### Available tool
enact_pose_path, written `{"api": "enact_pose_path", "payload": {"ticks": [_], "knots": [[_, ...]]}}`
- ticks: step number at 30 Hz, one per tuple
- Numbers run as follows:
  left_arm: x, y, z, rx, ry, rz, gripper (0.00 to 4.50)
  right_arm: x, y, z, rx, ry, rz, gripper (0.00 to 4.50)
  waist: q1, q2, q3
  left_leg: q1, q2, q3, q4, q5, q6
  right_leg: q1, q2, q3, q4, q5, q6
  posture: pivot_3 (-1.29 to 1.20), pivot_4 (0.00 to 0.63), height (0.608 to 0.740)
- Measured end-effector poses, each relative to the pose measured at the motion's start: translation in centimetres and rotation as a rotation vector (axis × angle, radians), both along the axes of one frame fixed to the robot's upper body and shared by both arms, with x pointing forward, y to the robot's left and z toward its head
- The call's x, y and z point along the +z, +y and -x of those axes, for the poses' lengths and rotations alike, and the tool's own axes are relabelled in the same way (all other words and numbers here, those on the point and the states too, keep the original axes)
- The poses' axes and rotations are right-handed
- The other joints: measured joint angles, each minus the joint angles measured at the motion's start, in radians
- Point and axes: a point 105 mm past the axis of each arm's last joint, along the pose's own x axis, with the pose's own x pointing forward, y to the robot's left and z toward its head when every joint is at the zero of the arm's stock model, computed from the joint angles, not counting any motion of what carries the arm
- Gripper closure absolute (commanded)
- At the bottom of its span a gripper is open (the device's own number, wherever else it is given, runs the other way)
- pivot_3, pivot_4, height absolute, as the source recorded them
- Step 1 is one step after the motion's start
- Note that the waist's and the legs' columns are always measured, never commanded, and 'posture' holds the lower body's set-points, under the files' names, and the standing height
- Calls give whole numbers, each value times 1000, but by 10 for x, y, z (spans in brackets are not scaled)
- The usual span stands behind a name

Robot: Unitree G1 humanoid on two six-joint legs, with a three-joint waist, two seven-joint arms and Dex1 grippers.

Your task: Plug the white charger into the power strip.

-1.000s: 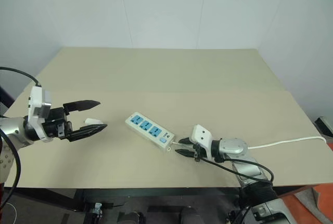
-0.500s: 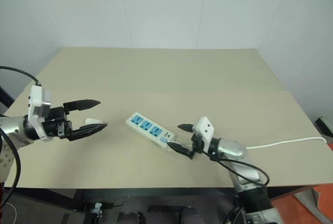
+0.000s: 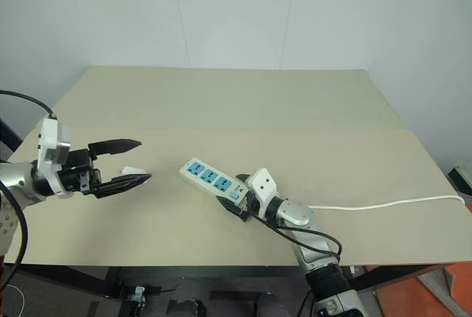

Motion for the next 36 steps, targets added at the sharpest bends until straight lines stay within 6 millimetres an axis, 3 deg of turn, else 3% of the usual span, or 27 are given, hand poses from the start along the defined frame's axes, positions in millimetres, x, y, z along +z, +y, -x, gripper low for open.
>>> {"api": "enact_pose_path", "payload": {"ticks": [17,29,33,36], "knots": [[-5,3,2,10,19,-6,0,-13,-2,16,14,53,21,17,-3,0,0,-1,0,0,0,0,0,-1,0,0,0,0,0,0,150,740],[-5,3,2,11,18,-7,0,-16,21,-2,86,47,3,17,-35,-3,-2,6,2,0,-1,0,0,4,1,0,1,1,-1,0,150,740],[-4,3,3,13,13,-11,0,-18,21,-4,116,56,20,1090,-44,-3,-2,11,2,0,-1,0,0,10,1,0,0,0,-1,0,150,740],[-3,4,5,15,8,-20,0,-18,20,-4,125,50,25,1083,-43,-3,-2,11,2,0,-1,0,0,10,1,0,0,0,-1,0,150,740]]}}
